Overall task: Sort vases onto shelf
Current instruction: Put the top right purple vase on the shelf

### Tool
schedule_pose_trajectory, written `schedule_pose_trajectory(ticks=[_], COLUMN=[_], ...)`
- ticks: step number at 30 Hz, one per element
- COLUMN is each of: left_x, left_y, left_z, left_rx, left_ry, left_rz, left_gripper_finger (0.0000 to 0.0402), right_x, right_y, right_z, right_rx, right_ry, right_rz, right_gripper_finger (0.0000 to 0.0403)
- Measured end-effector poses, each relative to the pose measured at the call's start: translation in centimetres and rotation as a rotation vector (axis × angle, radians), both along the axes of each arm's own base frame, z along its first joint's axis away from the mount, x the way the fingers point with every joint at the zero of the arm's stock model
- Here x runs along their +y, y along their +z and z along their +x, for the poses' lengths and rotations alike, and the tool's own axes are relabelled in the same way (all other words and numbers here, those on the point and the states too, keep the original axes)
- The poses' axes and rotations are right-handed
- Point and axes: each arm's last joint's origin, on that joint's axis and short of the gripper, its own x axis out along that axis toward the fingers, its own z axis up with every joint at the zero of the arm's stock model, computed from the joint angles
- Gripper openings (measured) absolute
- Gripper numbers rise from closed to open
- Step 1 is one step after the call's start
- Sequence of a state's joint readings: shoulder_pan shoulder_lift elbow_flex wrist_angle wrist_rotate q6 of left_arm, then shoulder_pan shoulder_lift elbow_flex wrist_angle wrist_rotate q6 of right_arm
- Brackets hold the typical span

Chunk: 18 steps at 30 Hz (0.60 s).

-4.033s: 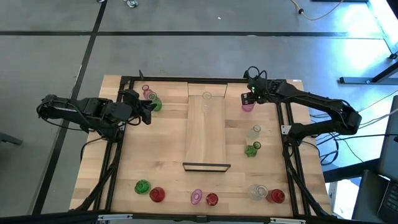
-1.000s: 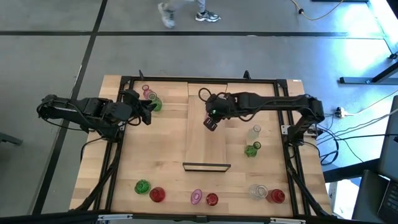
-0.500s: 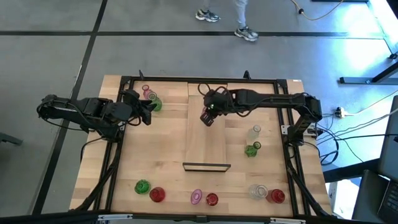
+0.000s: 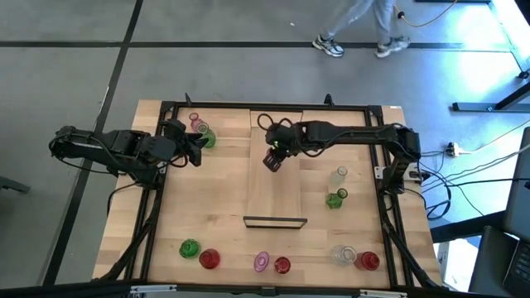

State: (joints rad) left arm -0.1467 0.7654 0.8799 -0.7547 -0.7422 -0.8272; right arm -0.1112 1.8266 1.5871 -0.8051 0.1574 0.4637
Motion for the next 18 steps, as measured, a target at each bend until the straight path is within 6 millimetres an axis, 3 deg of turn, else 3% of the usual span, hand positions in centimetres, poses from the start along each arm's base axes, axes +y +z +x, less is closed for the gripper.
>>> schedule_pose_trajectory(ticks=[12,18], left_x=[0.00,0.00], left_y=[0.00,0.00], left_z=[0.00,0.00], left_rx=[0.000,0.000], left_ry=[0.000,0.000], left_rz=[0.000,0.000], left_gripper_finger=[0.0151,0.0151], right_x=[0.01,0.03], right_y=[-0.11,-0.18], right_z=[-0.07,-0.17], right_rx=[0.013,0.025], right_ry=[0.000,0.000], right_rz=[0.001,0.007], right_gripper_finger=[0.0095,0.0123])
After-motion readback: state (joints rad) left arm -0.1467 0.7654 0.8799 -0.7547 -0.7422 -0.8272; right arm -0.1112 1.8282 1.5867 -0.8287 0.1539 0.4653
